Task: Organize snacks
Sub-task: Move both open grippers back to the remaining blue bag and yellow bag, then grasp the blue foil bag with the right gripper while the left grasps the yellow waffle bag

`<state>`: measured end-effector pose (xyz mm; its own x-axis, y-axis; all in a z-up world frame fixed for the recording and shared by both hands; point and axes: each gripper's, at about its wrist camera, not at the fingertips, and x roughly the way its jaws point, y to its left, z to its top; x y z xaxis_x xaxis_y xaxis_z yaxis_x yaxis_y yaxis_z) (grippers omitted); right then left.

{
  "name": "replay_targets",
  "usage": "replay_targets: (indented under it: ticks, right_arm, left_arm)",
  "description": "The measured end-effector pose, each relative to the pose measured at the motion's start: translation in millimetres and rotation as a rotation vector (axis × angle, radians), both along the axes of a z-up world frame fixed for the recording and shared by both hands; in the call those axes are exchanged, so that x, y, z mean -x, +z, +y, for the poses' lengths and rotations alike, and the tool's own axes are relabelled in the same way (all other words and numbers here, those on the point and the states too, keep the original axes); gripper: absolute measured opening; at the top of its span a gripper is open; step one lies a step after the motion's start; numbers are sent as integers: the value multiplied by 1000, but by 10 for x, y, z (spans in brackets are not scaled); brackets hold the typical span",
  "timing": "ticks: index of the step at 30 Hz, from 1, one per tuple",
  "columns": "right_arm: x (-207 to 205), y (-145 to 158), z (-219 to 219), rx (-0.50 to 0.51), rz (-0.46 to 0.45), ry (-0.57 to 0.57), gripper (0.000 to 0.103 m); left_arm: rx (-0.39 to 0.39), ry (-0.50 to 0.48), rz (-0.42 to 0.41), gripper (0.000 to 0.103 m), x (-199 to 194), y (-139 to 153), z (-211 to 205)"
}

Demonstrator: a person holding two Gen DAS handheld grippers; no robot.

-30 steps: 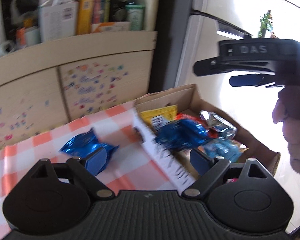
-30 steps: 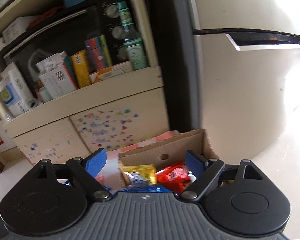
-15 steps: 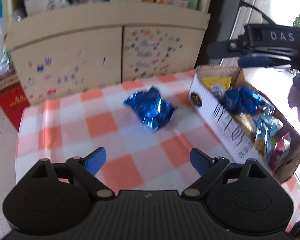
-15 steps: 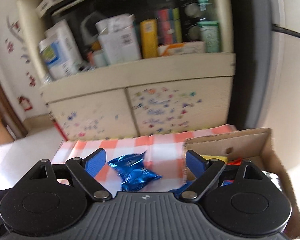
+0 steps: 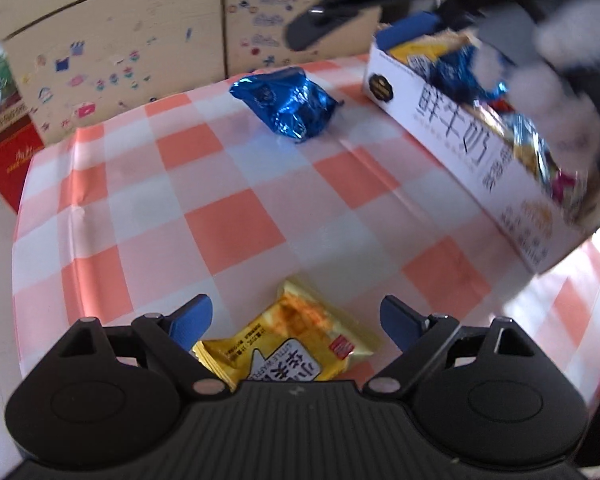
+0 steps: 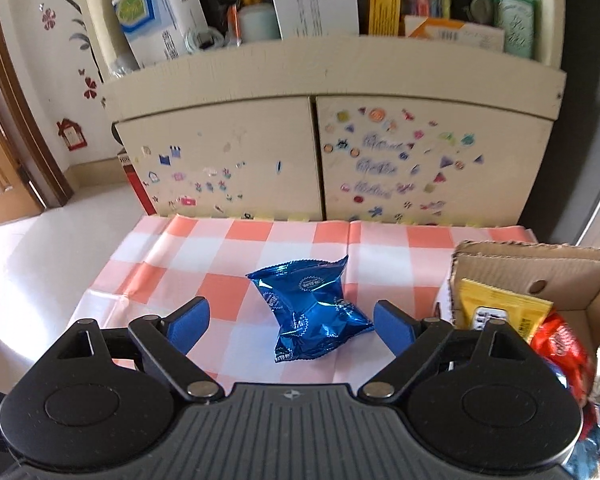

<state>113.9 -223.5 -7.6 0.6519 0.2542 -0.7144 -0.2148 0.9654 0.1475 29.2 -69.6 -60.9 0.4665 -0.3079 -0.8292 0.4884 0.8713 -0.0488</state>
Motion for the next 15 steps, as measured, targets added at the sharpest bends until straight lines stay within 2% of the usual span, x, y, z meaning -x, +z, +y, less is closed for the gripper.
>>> replay_targets:
  ticks: [3,8,12,15]
  right_arm:
    - [-84,-98,49,13,16,9,93]
    - [-235,-244,106,28,40,4,93]
    - [-320,-311,124,53,49,-14,94]
    - [-362,-366,138,55,61,-18,94]
  left_arm:
    - [-32,-26,-28,91,22,-89,8]
    - [-10,-12,-45,89,5,-120,72]
    - [-29,76,-62,83,-91,-129,149]
    - [-19,195,-45,80,-227,-129,295]
